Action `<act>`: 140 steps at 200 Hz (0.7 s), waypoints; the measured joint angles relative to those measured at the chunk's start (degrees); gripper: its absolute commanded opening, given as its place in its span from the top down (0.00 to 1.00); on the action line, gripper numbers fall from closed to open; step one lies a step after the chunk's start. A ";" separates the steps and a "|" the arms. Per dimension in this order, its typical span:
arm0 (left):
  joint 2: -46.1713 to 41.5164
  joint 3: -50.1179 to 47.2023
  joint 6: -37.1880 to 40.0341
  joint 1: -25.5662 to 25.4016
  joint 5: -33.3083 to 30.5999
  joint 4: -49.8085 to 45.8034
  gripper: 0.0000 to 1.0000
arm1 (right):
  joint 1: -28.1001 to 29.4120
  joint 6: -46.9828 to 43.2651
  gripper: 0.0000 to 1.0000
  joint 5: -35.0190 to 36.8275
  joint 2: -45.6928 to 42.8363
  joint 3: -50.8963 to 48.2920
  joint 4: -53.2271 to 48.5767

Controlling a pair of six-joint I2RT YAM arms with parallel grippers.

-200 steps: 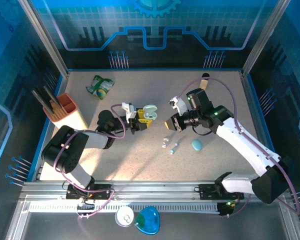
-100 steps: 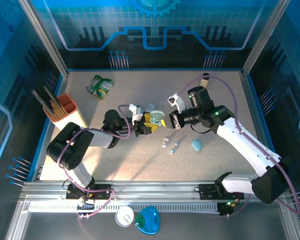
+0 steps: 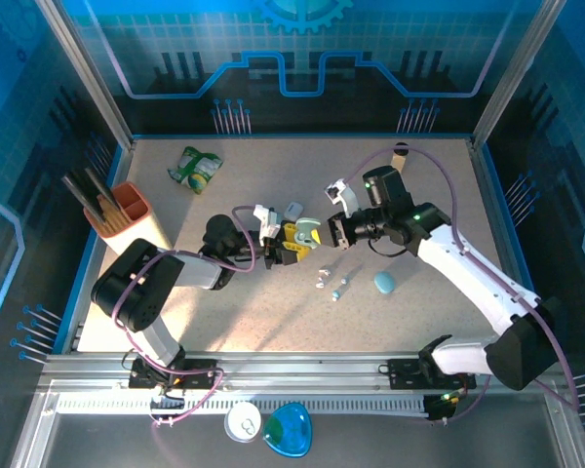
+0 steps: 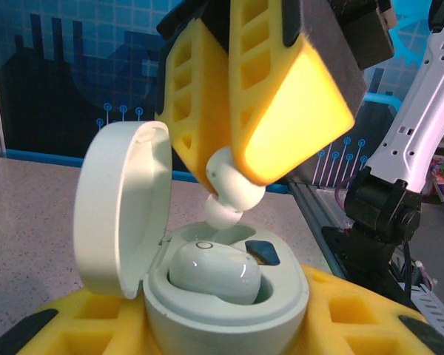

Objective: Insert wireless bluetooth earbuds into charging case

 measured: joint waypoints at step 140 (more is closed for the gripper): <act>0.00 -0.02 3.23 0.00 -2.89 -1.09 0.66 | -0.26 0.68 0.57 2.05 2.56 1.05 -1.31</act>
